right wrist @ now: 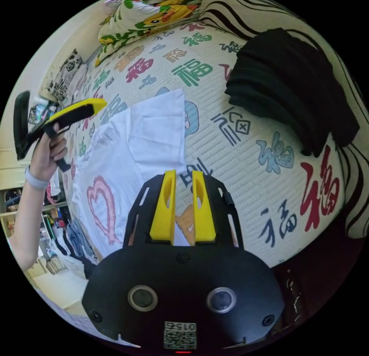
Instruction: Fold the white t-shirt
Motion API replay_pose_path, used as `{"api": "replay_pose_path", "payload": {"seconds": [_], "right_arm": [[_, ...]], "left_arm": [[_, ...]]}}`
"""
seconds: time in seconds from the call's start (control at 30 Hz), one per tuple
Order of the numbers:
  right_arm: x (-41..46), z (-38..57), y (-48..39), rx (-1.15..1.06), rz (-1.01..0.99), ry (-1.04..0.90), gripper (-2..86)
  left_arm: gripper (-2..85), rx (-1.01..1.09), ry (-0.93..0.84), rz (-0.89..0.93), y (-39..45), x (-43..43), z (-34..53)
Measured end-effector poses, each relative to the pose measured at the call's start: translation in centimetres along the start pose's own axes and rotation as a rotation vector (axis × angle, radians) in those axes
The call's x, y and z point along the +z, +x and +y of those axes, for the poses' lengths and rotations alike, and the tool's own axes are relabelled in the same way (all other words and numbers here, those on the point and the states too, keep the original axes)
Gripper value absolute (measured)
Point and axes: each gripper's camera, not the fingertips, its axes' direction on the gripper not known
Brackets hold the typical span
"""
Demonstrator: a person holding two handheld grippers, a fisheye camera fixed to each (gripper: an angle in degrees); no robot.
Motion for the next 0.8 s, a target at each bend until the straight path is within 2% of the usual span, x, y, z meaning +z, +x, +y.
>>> {"api": "replay_pose_path", "payload": {"seconds": [0.07,0.2,0.33,0.47,0.6,0.8], "right_arm": [[0.6,-1.7,0.2,0.021,-0.022,-0.003,8.3],[2.1,-2.9,0.0,0.041,-0.033,-0.045,9.3],[2.1,-3.5,-0.3,0.063,0.044,-0.019,6.8],[1.4,-4.0,0.2,0.044,0.012,-0.004,0.5],[0.4,-4.2,0.6,0.02,-0.002,0.02,-0.5],[-3.4,-3.9,-1.2,-0.109,-0.043,0.099,-0.7]], "left_arm": [[9.4,0.104,-0.062,-0.013,0.0,3.5,-5.1],[9.3,0.225,-0.146,-0.005,1.0,8.2,-9.9],[8.0,0.296,-0.225,-0.012,2.0,12.8,-12.9],[1.5,0.393,-0.35,-0.001,2.7,15.9,-14.1],[0.1,0.35,-0.249,0.026,0.9,14.6,-14.3],[-0.1,0.197,0.023,0.052,-4.5,6.5,-10.6]]}}
